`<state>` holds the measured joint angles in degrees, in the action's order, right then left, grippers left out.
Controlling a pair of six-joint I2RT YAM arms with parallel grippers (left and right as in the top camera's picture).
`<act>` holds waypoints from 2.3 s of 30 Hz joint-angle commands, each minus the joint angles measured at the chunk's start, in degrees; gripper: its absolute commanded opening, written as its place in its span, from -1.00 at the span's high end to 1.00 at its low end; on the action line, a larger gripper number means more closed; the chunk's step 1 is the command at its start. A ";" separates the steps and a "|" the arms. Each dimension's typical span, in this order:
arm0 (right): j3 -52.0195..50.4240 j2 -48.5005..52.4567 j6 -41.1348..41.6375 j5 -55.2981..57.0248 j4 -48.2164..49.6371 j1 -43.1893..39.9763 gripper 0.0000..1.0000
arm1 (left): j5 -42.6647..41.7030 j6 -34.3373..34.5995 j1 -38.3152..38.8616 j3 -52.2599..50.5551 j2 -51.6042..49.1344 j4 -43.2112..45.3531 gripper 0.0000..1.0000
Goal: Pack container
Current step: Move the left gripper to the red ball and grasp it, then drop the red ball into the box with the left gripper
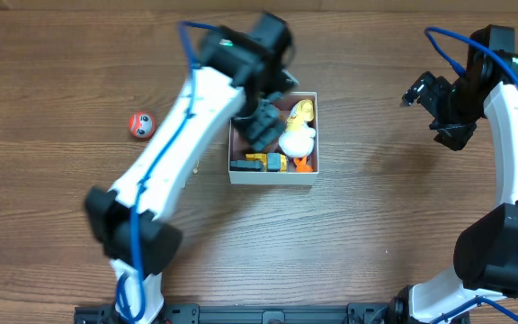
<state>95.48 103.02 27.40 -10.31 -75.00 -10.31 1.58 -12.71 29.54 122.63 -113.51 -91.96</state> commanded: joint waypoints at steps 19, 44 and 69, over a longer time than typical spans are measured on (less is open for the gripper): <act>0.92 -0.70 0.31 -0.28 0.13 -0.04 -1.00 | -13.22 7.58 -38.25 -28.39 -0.24 23.69 -1.00; 0.92 -0.70 0.28 -0.28 0.13 -0.04 -1.00 | -8.63 4.98 -37.00 -20.65 -12.33 31.78 -0.22; 0.92 -0.70 0.31 -0.28 0.13 -0.04 -1.00 | -15.85 5.62 -12.35 16.65 -12.31 -0.50 0.64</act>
<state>95.48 103.02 27.40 -10.33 -75.02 -10.31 -12.69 -7.20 9.52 134.78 -126.04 -92.62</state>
